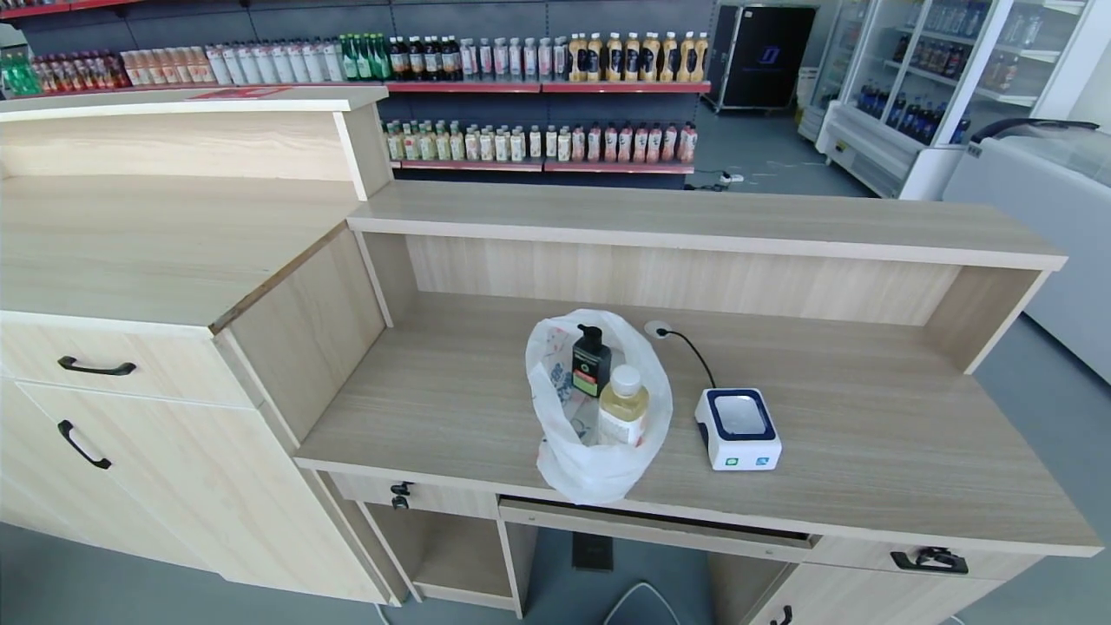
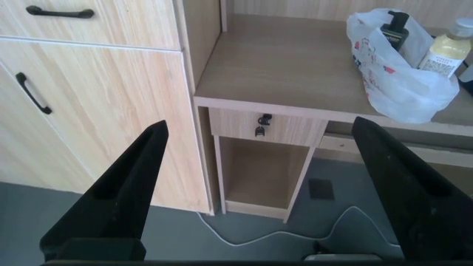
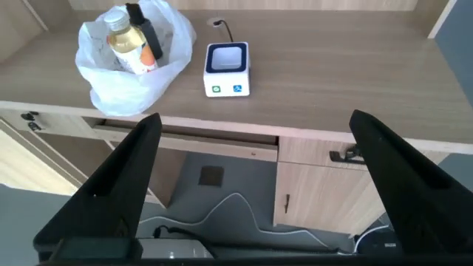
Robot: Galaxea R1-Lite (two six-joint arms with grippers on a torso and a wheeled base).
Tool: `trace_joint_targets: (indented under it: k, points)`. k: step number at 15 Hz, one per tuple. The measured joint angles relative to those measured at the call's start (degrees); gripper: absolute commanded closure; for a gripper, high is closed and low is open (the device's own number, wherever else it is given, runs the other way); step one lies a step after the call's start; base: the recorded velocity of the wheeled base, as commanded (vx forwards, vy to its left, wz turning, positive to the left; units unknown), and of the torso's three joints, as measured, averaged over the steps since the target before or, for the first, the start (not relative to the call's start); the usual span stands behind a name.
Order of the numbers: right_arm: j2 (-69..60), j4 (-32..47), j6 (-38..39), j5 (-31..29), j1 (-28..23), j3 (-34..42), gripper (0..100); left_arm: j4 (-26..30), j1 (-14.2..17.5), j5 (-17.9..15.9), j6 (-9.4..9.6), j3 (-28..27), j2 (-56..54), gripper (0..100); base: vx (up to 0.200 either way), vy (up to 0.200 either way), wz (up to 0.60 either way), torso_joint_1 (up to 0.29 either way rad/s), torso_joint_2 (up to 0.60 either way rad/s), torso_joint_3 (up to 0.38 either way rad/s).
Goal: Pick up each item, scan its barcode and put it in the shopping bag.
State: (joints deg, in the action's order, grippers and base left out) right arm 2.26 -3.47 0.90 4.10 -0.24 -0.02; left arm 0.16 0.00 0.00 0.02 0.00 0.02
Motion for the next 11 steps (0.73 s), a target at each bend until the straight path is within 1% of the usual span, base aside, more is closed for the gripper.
trace_joint_targets:
  k: [11]
  points:
    - [-2.47,0.00,0.02,-0.07,0.15,0.02,0,0.00,0.00,0.00,-0.02,0.00,0.00,0,0.000,0.000,0.00,0.000,0.00,0.000]
